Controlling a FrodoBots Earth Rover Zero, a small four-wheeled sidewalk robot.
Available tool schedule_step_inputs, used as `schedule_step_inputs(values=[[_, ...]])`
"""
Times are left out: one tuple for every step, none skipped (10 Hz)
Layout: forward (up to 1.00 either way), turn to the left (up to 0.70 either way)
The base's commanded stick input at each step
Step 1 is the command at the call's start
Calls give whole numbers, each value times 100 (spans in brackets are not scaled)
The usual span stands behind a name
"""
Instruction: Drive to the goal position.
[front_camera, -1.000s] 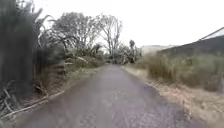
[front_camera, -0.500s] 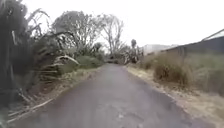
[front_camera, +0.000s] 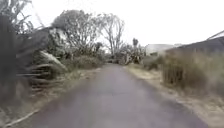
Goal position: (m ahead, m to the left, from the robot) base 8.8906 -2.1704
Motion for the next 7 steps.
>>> schedule_step_inputs(values=[[100,0],[100,0],[100,0],[100,0],[100,0],[100,0],[100,0]])
